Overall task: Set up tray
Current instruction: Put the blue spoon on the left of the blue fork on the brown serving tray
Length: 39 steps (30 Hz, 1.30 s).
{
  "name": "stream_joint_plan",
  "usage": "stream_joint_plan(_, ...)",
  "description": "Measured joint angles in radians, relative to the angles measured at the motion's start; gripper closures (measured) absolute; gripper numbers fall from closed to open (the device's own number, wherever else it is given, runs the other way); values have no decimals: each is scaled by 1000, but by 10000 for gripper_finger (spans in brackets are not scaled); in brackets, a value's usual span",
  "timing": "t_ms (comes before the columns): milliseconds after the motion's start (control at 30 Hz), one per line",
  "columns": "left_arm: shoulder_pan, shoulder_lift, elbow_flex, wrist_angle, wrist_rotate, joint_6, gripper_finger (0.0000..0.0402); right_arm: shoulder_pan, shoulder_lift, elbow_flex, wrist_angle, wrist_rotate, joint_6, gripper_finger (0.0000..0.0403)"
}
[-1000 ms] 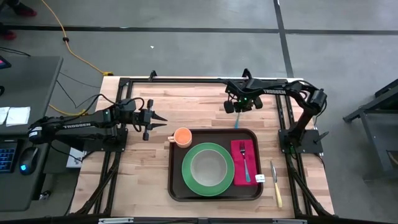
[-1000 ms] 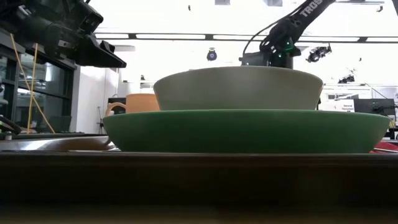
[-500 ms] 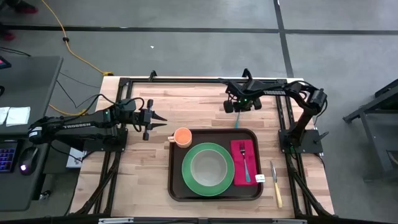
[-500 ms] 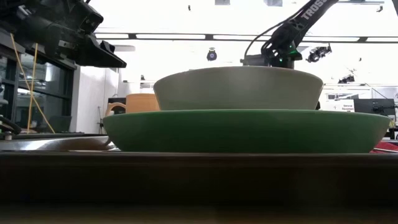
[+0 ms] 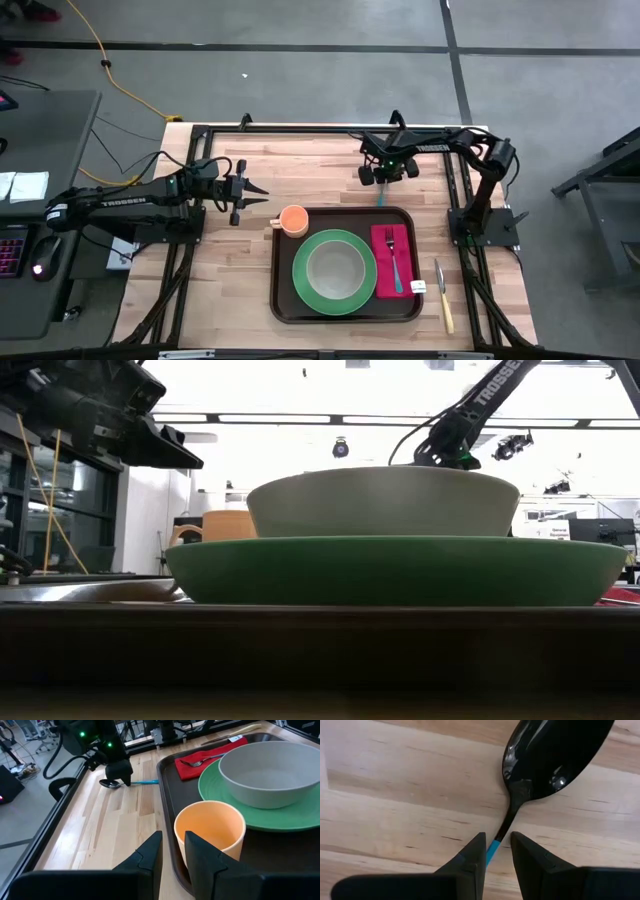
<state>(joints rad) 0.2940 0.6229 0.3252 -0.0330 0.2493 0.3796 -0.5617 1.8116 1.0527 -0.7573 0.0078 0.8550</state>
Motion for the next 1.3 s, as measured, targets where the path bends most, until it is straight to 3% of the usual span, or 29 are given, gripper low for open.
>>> stream_joint_plan(633, 0, 0, 0, 0, 0, 0, 289, 2, 5, -3, 13, 102, -25, 330)
stream_joint_plan(1067, 0, 0, 0, 0, 2, 0, 289, 0, 7, -4, 36, 148, -53, 392)
stream_joint_plan(1300, 0, 0, 0, 0, 2, 0, 289, 0, 7, -4, 38, 148, -70, 400)
